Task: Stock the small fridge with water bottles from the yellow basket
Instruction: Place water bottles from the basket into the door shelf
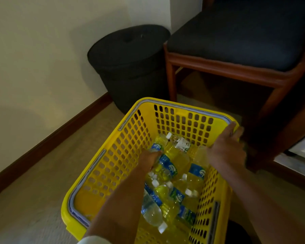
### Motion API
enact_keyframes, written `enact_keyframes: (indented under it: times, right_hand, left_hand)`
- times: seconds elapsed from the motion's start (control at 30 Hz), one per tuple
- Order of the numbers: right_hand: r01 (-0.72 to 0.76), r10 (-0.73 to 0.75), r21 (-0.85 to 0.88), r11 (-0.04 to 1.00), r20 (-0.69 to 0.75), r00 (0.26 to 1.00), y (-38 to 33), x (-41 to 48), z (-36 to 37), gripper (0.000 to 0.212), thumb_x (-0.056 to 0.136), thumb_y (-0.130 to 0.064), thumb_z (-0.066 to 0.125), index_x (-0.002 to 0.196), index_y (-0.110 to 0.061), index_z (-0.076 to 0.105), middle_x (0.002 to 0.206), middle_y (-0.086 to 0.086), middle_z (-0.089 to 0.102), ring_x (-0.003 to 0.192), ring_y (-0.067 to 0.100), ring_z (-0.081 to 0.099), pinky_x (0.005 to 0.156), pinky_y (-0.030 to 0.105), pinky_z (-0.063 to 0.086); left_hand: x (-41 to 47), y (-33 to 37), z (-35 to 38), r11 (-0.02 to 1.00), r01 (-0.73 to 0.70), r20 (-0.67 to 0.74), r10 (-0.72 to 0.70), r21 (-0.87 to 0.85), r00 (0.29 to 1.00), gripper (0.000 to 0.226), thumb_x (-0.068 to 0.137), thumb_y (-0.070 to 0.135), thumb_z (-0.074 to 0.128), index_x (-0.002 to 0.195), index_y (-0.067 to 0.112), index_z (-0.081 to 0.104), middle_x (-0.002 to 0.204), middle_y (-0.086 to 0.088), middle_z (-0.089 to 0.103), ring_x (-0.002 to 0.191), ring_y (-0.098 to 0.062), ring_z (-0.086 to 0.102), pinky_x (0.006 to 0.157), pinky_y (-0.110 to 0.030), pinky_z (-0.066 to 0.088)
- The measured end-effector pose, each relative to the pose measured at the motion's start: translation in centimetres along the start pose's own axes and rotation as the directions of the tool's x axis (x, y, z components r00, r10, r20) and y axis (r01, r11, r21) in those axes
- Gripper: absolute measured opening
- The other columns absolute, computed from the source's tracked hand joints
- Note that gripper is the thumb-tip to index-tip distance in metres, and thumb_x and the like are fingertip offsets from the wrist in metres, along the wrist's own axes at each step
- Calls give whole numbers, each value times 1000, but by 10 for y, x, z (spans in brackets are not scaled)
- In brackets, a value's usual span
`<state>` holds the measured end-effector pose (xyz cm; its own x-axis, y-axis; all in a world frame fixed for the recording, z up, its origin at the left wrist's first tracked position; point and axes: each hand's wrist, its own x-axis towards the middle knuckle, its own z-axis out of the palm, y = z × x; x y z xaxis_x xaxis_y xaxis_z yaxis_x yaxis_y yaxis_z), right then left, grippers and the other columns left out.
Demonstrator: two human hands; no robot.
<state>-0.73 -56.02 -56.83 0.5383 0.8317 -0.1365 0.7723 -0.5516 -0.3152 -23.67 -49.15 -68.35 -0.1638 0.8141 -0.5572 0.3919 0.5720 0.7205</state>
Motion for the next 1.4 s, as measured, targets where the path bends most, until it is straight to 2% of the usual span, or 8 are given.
enact_keyframes:
  times: [0.13,0.27,0.5,0.6,0.77,0.93,1.17,1.4]
  right_hand:
    - [-4,4,-1,1000,13,1000,-2,-1,-1,117,84,-48,72,156,-11,-13,164,17,-6,138,44,35,92,48,50]
    - [12,-12,1,1000,5,1000,-2,-2,-1,110,87,-42,68,156,-10,-12,163,17,-5,138,46,32,93,49,49]
    - [23,-23,9,1000,-31,999,1,0,3,104,89,-40,64,156,-11,-10,163,16,-4,133,44,38,90,48,50]
    - [29,-28,15,999,-34,999,2,1,4,106,87,-36,67,156,-12,-10,162,15,-4,128,43,42,86,46,51]
    - [42,-42,-7,999,-19,999,4,3,5,113,84,-32,73,155,-11,-12,161,19,-3,126,42,45,84,44,53]
    - [21,-21,24,999,-6,1000,2,1,2,110,86,-29,72,155,-13,-12,162,17,-3,127,42,45,82,43,53]
    - [14,-30,228,973,67,997,11,-15,-21,84,96,-31,55,158,-19,-1,165,10,-3,143,40,25,104,50,43]
    - [173,-106,235,957,-272,957,103,-66,-119,46,100,-36,46,144,-22,41,147,1,41,133,24,37,105,44,41]
  left_hand:
    - [8,-1,-12,994,-40,-150,55,101,987,44,65,46,89,77,15,60,71,-1,63,58,-14,59,50,-24,49]
    - [9,6,-21,948,-236,-332,297,213,895,57,58,41,92,102,31,57,96,12,61,89,-12,62,71,-30,55]
    - [22,19,17,913,-373,-394,285,-167,873,60,66,20,92,115,19,58,103,7,61,99,-18,60,87,-37,54]
    - [27,30,32,874,-332,-351,204,-356,914,34,85,14,78,112,15,59,96,8,65,95,-15,61,98,-43,51]
    - [23,43,37,860,-413,-402,280,-298,872,38,86,15,76,114,13,52,85,9,61,73,4,60,65,-11,49]
    - [0,57,18,803,-546,-436,415,-237,799,35,81,32,76,106,24,52,88,2,66,82,-18,66,73,-34,57]
    - [-95,127,-26,613,-749,-505,577,-252,642,4,89,10,71,92,9,69,84,-2,70,72,2,63,68,-17,51]
    - [-240,191,18,376,-862,-341,804,-341,486,18,94,21,67,79,12,64,71,-6,72,72,-21,70,68,-26,56]
